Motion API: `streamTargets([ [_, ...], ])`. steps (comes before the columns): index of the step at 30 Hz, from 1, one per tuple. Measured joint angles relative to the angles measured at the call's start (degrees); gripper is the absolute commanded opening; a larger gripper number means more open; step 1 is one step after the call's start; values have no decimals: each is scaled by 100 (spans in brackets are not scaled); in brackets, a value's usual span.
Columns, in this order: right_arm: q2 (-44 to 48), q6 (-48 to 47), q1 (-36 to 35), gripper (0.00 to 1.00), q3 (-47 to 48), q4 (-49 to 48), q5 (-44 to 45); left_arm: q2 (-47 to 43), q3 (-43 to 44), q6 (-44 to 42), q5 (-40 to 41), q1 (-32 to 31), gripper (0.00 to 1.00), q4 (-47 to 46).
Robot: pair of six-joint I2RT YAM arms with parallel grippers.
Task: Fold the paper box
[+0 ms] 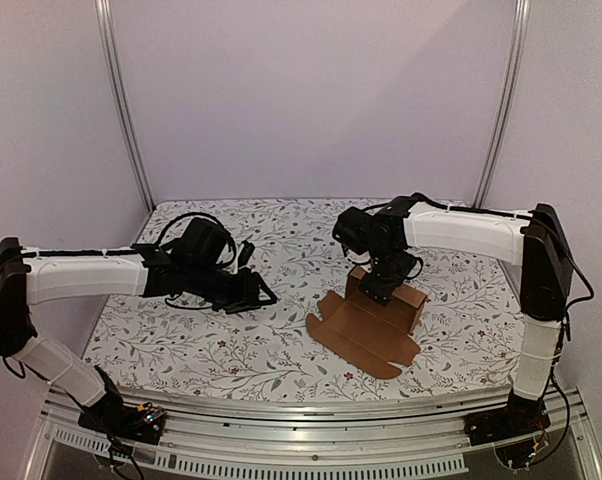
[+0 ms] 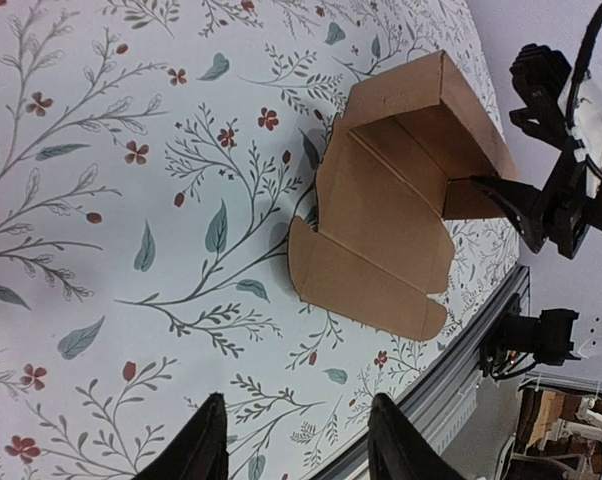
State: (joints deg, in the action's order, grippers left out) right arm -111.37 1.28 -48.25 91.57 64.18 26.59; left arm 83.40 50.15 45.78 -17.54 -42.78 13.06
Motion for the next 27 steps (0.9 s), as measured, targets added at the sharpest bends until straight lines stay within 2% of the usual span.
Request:
streamTargets([
  [6,-125,107,-260,65,0,68,396,66,4,-2,-9,-2,46,-33],
  [11,-269,221,-387,50,2,129,656,66,4,-2,-9,-2,46,-37],
  [16,-411,334,-437,40,4,162,896,66,4,-4,-9,-2,46,-39],
  [21,-411,409,-446,23,11,197,1073,66,4,-4,-13,-2,46,-39],
  [27,-411,474,-450,13,74,225,1248,63,4,-4,-11,-2,46,-37],
])
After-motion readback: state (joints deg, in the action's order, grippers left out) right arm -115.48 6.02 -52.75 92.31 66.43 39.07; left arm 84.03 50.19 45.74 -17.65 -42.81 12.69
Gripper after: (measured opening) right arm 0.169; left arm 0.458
